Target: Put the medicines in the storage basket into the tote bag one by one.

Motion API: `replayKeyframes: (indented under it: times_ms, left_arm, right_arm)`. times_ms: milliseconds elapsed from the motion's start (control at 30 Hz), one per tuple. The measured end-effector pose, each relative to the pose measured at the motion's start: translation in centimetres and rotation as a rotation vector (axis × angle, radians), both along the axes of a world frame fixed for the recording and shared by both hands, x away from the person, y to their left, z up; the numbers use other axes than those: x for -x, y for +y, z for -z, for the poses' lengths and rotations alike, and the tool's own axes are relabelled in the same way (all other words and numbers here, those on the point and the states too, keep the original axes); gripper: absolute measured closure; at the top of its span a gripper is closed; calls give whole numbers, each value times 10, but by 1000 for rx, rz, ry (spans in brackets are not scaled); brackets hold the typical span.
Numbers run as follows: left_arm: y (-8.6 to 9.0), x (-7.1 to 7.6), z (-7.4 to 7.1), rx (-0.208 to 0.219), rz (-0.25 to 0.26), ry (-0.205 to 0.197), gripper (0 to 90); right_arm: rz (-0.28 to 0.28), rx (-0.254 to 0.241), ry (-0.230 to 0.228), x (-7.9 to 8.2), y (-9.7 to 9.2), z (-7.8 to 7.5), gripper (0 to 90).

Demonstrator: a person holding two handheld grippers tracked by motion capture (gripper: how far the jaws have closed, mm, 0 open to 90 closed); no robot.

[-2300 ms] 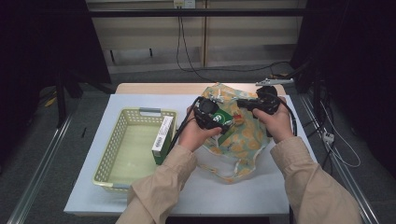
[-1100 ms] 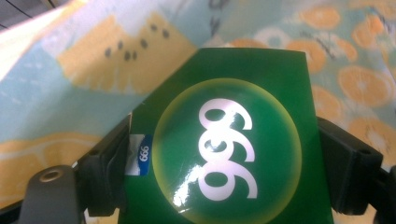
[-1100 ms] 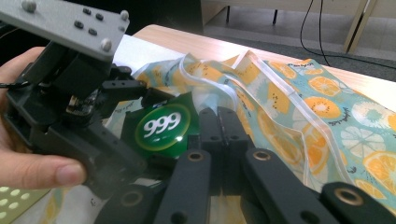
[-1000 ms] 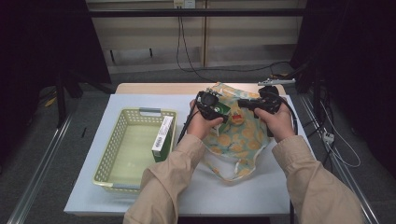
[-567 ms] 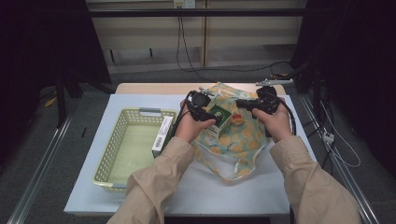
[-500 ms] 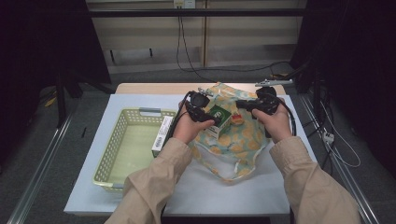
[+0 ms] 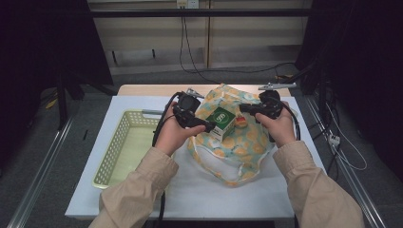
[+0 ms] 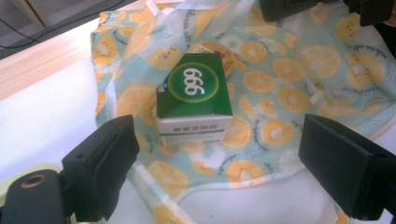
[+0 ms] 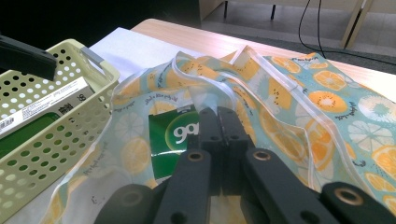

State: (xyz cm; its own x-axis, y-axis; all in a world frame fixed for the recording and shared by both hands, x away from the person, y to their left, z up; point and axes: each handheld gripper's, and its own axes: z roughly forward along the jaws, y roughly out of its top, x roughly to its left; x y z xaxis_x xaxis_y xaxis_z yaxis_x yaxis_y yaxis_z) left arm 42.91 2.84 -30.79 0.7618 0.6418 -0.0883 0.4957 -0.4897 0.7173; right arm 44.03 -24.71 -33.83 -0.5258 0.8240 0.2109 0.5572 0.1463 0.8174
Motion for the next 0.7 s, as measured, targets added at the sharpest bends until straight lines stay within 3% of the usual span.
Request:
replayKeyframes:
  times_ms: [267, 367, 700]
  left_arm:
    - [27, 3, -11, -23, -55, -11, 115]
    - [38, 2, -12, -43, -76, -36, 118]
    - [68, 1, -3, -65, -101, -29, 118]
  right_arm:
    - [-3, 4, 4, 1, 2, 3, 900]
    - [-4, 3, 4, 1, 3, 3, 900]
    - [-2, 2, 4, 1, 1, 5, 900]
